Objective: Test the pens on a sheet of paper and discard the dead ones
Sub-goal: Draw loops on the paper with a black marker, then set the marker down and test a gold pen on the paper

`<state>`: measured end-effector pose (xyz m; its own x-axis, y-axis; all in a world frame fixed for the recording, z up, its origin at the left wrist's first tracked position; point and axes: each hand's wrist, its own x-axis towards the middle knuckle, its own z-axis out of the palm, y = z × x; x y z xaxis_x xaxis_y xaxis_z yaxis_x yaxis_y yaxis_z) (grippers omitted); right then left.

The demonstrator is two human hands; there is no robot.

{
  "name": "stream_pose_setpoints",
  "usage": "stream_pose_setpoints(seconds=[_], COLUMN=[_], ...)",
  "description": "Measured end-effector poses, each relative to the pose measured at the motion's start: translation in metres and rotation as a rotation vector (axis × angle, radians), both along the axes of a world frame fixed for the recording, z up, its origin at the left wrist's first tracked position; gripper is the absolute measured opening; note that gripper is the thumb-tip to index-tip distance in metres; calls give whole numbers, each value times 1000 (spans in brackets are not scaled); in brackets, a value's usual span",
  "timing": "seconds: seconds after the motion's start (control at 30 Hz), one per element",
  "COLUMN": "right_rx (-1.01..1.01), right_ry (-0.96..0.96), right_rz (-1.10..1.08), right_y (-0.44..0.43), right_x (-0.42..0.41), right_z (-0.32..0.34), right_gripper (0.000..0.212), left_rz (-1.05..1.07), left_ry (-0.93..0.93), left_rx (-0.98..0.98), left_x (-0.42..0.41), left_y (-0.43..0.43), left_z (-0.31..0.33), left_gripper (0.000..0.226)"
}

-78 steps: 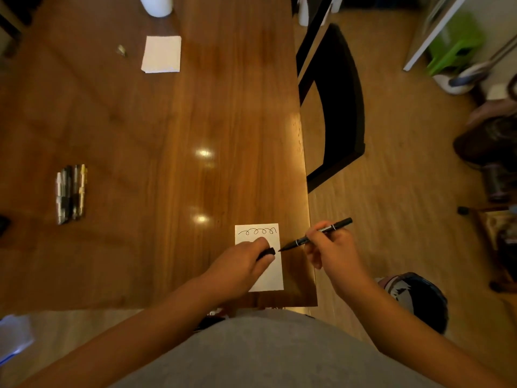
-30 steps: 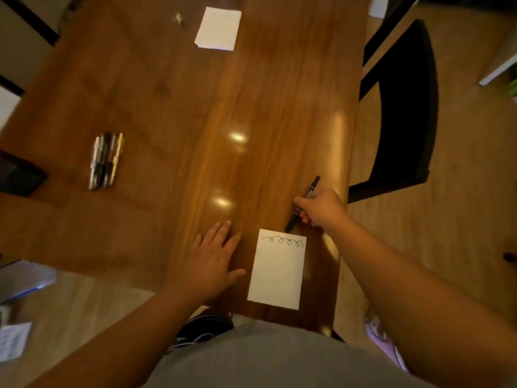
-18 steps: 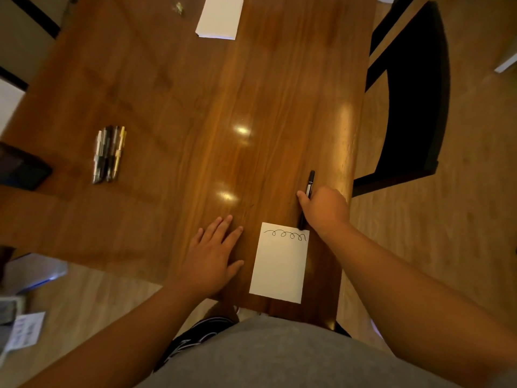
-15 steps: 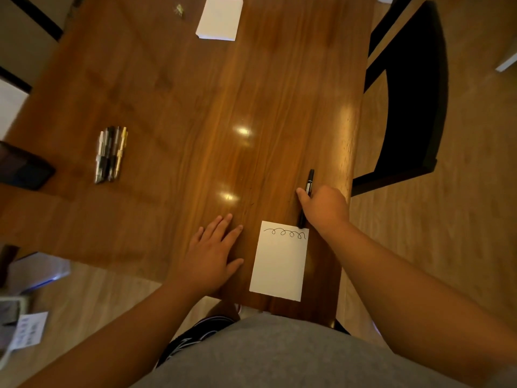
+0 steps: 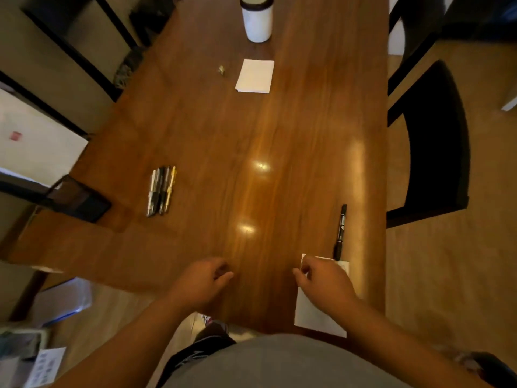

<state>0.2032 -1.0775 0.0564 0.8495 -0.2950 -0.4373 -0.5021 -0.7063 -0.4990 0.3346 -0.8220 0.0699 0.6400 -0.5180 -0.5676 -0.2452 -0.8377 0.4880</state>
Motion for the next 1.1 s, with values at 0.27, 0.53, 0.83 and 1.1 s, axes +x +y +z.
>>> stream_pose_setpoints(seconds=[0.27, 0.53, 0.83, 1.1], right_rx=[105, 68, 53, -41], right_ry=[50, 44, 27, 8], right_rz=[22, -66, -134, -236], right_y=[120, 196, 218, 212], right_x=[80, 189, 292, 365], right_z=[-11, -5, 12, 7], right_gripper=[23, 22, 16, 24], left_rz=[-63, -237, -370, -414], left_ry=[-85, -245, -326, -298], left_rx=[-14, -42, 50, 35], left_x=[91, 163, 166, 170], left_y=[111, 176, 206, 214], left_z=[-16, -24, -32, -28], left_gripper=[20, 28, 74, 78])
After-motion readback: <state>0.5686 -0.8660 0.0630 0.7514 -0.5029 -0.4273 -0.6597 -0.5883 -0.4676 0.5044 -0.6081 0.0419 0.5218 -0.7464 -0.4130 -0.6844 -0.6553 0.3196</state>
